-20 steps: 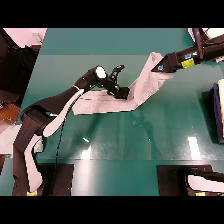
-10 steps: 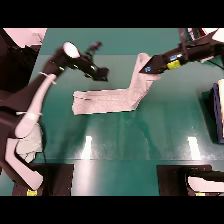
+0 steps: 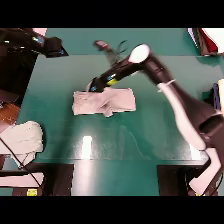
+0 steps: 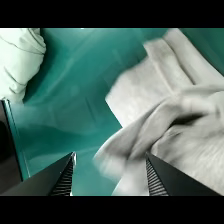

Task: Fold the shirts.

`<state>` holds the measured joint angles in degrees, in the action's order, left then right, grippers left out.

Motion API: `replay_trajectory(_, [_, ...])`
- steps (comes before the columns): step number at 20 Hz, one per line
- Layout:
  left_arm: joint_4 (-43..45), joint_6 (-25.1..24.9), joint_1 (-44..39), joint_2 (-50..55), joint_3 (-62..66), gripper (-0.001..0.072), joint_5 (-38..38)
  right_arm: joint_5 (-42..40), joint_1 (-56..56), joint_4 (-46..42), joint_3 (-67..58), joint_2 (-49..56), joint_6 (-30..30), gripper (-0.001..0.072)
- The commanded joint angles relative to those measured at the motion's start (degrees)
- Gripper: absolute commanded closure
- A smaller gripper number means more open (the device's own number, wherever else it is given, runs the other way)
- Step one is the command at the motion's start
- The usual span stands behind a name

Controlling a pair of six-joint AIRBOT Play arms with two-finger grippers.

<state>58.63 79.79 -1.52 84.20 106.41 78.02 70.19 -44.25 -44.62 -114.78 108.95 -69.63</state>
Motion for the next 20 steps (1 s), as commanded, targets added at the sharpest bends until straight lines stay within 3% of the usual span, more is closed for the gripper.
replay_trajectory(1, [1.25, -0.37, 2.03, -4.22, -0.02, 0.0688, 1.18, -7.39, -6.82, -0.11, -5.62, 5.99, 0.66, 0.0199])
replay_trajectory(8, [2.47, -0.72, 2.03, -4.57, -0.17, 0.0688, 3.50, 0.85, 7.54, -7.37, 16.94, -10.01, -1.09, 0.0203])
replay_trajectory(14, [2.40, -0.70, 2.03, -4.55, -0.17, 0.0688, 3.19, -1.22, 27.45, -7.37, 38.25, -19.63, -1.53, 0.0199])
replay_trajectory(17, [1.99, -0.70, 1.86, -4.55, -0.17, 0.0688, 2.25, -2.86, 33.14, 0.33, 44.33, -18.18, -0.79, 0.0197])
replay_trajectory(20, [0.96, -0.70, 1.86, -4.35, -0.17, 0.0688, 1.62, -1.25, 34.23, 11.78, 46.07, -12.90, 3.80, 0.0177])
